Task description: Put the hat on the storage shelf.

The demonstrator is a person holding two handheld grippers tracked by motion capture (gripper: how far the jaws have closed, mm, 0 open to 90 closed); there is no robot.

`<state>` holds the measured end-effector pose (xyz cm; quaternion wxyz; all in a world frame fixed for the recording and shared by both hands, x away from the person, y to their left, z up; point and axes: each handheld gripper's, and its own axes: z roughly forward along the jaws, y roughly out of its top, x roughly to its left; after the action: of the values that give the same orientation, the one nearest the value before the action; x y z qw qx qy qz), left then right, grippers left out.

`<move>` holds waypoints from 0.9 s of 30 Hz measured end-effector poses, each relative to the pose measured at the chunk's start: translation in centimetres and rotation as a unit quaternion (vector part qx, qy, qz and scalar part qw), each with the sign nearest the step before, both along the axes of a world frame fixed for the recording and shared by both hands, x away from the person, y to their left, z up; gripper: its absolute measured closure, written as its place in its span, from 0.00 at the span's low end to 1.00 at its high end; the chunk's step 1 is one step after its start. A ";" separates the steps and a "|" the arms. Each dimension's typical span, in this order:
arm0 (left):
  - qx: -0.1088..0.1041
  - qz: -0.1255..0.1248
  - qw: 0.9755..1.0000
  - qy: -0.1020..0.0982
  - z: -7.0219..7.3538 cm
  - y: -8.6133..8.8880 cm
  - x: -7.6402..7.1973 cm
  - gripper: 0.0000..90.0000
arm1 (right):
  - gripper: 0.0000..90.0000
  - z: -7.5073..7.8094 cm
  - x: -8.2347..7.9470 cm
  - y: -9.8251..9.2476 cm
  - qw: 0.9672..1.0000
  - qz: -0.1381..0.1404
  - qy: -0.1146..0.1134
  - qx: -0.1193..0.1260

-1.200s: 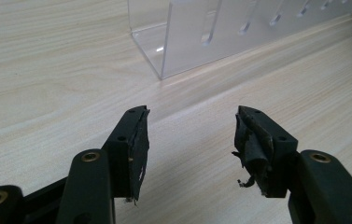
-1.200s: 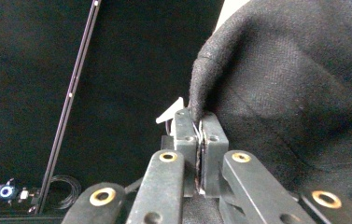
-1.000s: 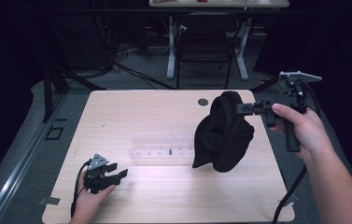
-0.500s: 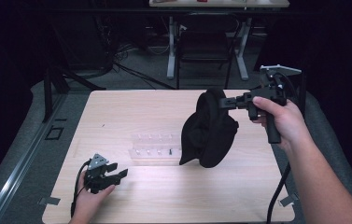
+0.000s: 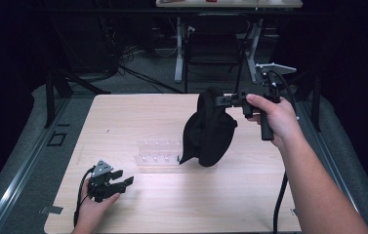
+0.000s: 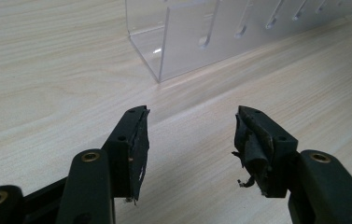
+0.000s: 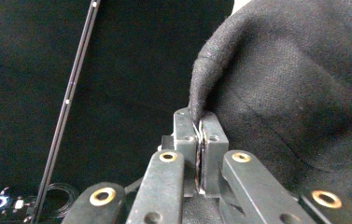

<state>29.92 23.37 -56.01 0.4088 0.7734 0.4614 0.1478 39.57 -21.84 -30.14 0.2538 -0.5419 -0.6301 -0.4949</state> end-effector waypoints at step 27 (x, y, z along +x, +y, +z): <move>0.001 -0.005 1.000 -0.001 0.2 -0.1 -0.1 0.50 | 0.98 -1.8 2.5 2.6 1.000 -0.003 0.013 -0.014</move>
<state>29.84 23.27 -55.83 0.4090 0.7762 0.4569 0.1466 42.07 -19.28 -31.96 0.2524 -0.5537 -0.6319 -0.4800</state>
